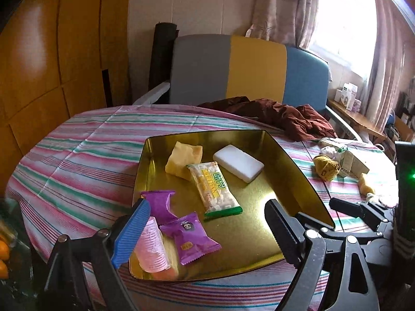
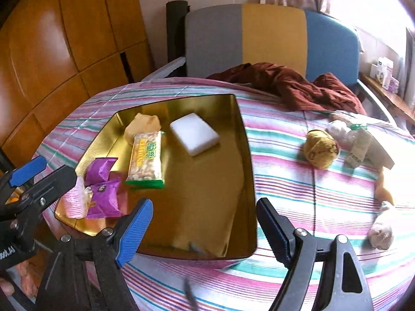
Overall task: Organize objects
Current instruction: 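Withdraw both grippers from the gold tray toward the loose items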
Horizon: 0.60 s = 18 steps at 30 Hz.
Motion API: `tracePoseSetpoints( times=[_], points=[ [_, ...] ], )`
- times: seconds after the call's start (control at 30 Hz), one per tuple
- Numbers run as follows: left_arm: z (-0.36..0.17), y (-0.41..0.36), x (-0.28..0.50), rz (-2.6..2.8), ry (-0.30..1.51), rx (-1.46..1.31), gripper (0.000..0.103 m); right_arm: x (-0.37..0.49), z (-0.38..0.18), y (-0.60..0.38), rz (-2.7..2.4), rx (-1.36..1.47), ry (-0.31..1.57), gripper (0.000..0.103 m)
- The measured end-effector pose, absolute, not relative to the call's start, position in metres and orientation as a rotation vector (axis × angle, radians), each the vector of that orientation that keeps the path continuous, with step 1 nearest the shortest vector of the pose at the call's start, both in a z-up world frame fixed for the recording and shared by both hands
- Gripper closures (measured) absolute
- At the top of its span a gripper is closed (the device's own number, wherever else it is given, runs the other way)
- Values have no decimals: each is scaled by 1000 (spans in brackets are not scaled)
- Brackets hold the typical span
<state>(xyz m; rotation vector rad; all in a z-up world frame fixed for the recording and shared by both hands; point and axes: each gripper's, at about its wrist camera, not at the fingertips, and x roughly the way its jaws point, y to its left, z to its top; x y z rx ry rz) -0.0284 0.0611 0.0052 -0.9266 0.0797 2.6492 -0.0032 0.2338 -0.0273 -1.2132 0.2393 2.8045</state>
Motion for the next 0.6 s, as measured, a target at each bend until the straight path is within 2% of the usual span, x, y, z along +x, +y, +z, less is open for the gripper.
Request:
tracePoseSetpoints(
  times=[0.6],
  points=[
    [8,82,-14,2642,226,-855,9,14,-23,279,2699,-1167,288,20]
  ],
)
